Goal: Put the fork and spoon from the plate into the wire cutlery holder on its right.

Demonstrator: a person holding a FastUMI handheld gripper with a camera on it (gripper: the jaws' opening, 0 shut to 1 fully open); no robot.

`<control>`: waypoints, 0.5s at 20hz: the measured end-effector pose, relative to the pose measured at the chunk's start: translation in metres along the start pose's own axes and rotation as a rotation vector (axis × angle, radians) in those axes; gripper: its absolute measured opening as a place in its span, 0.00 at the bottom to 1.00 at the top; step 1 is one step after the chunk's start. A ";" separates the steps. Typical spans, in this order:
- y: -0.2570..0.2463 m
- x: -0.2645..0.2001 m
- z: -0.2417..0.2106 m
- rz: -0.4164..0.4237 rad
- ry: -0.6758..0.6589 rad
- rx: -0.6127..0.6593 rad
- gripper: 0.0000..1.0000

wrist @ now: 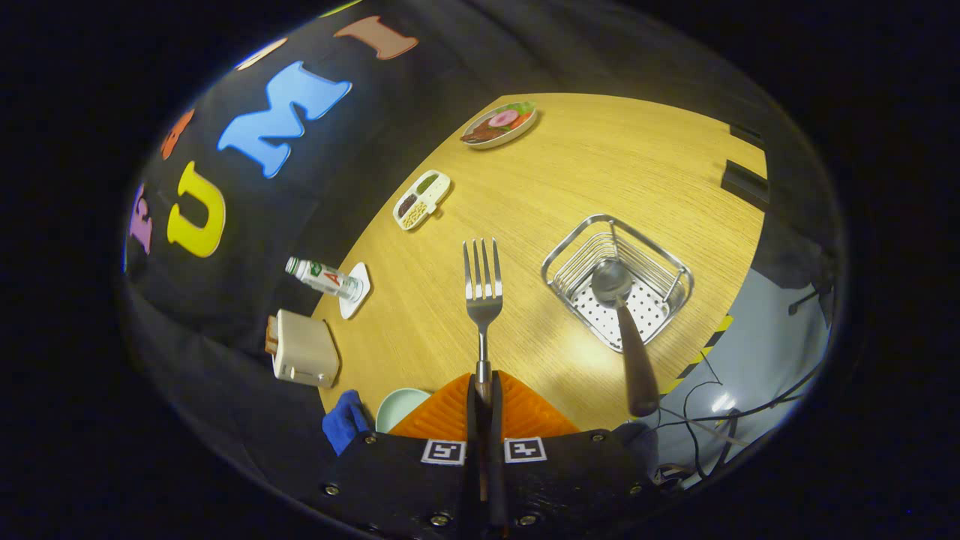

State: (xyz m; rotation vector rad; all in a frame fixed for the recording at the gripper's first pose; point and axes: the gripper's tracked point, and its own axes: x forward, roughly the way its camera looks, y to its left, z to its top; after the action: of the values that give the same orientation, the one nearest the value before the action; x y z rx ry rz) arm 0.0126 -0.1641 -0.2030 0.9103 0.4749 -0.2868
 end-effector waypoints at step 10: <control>-0.011 -0.022 0.014 0.104 0.048 0.414 0.05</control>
State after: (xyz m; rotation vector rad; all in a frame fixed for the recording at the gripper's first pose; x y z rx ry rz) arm -0.0074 -0.1812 -0.1920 1.3437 0.4170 -0.2734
